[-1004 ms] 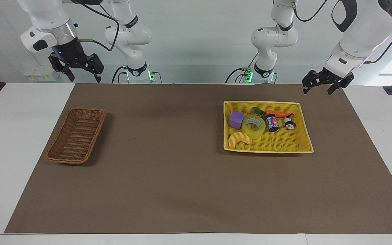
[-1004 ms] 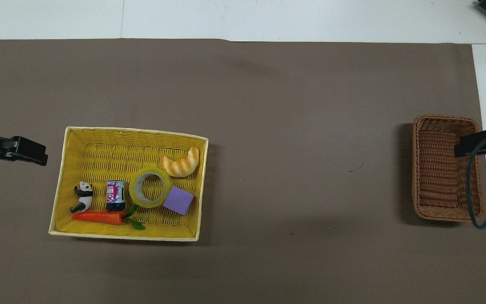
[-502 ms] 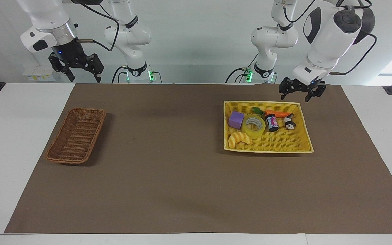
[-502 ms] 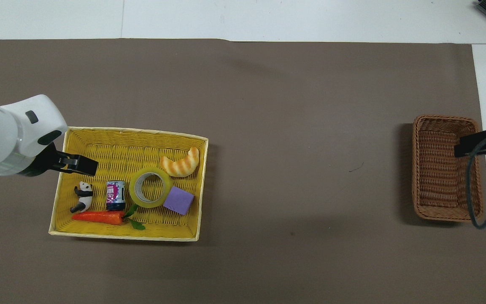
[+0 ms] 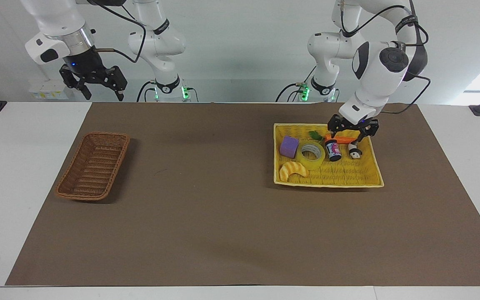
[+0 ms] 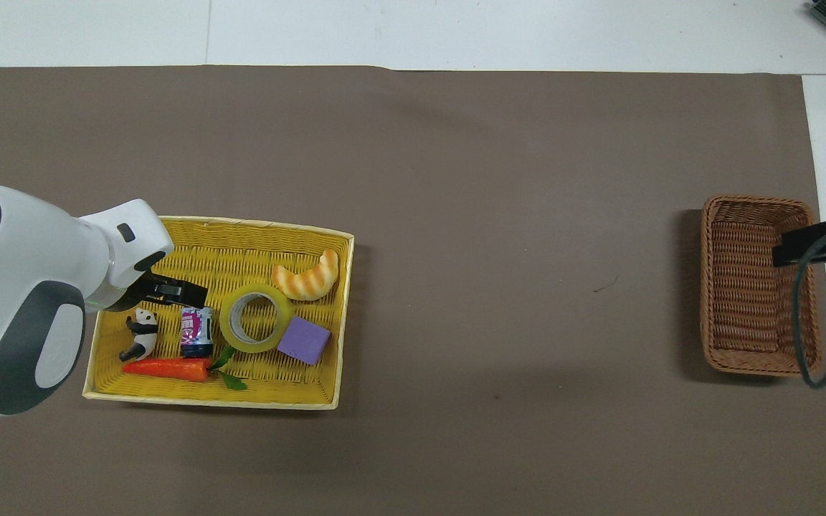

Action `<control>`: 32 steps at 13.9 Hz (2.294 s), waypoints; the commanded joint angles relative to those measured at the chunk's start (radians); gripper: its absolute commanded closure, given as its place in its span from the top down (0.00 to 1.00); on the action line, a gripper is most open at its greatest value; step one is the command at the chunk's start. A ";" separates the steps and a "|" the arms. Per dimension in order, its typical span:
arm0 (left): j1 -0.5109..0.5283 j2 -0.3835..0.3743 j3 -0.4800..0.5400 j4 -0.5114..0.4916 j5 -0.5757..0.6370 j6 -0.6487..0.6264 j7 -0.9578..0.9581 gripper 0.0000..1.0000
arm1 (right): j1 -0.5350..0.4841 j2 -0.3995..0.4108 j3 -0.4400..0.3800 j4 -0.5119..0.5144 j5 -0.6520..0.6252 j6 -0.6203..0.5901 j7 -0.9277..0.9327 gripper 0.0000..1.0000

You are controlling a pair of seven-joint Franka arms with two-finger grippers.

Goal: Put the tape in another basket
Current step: 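Reach the left gripper down into the yellow basket toward the tape roll, then grasp the yellow tape roll with the left gripper and lift it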

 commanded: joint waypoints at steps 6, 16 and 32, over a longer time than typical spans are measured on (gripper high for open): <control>-0.049 0.072 0.013 -0.131 -0.002 0.221 -0.016 0.86 | -0.014 -0.021 0.008 -0.025 0.002 -0.001 0.008 1.00; -0.077 0.118 0.011 -0.213 -0.071 0.310 -0.079 0.80 | -0.014 -0.028 0.007 -0.031 0.015 0.002 0.012 1.00; -0.123 0.098 0.014 -0.252 -0.073 0.316 -0.112 0.00 | -0.014 -0.041 0.007 -0.054 0.016 0.007 0.014 1.00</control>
